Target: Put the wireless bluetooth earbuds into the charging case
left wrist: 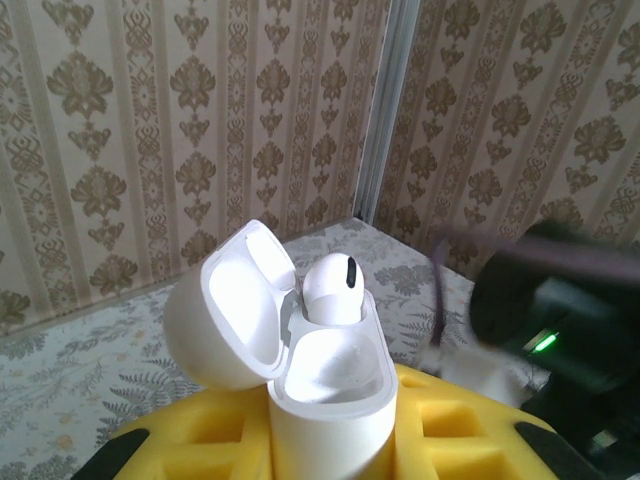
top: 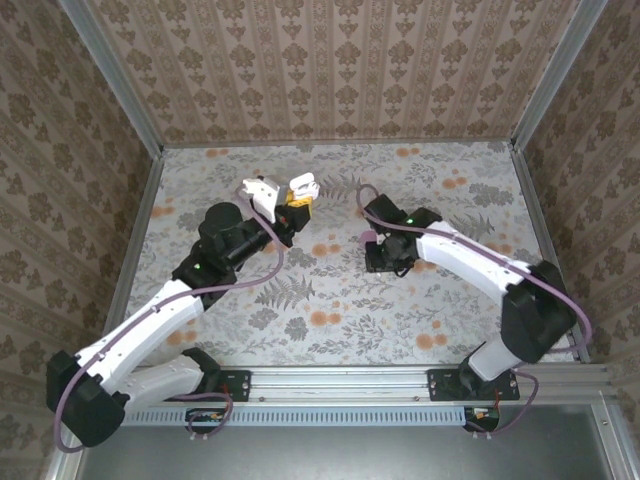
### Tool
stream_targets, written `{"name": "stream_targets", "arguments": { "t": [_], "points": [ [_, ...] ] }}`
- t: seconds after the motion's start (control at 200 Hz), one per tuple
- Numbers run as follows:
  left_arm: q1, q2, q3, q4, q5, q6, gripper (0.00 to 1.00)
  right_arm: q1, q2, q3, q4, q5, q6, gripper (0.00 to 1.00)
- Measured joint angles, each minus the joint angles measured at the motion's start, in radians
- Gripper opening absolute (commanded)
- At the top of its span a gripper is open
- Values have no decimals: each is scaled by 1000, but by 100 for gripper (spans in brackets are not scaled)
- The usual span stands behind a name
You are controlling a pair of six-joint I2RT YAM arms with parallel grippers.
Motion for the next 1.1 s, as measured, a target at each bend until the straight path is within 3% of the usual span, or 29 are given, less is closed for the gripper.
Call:
{"name": "stream_targets", "arguments": {
  "t": [0.185,0.415,1.1],
  "points": [
    [-1,93,0,64,34,-48,25,0,-164,137,2,26,0,31],
    [-20,172,0,118,68,-79,25,0,-251,249,73,21,20,31],
    [-125,257,0,288,89,-72,25,26,-207,281,320,-77,140,30]
  ]
}}
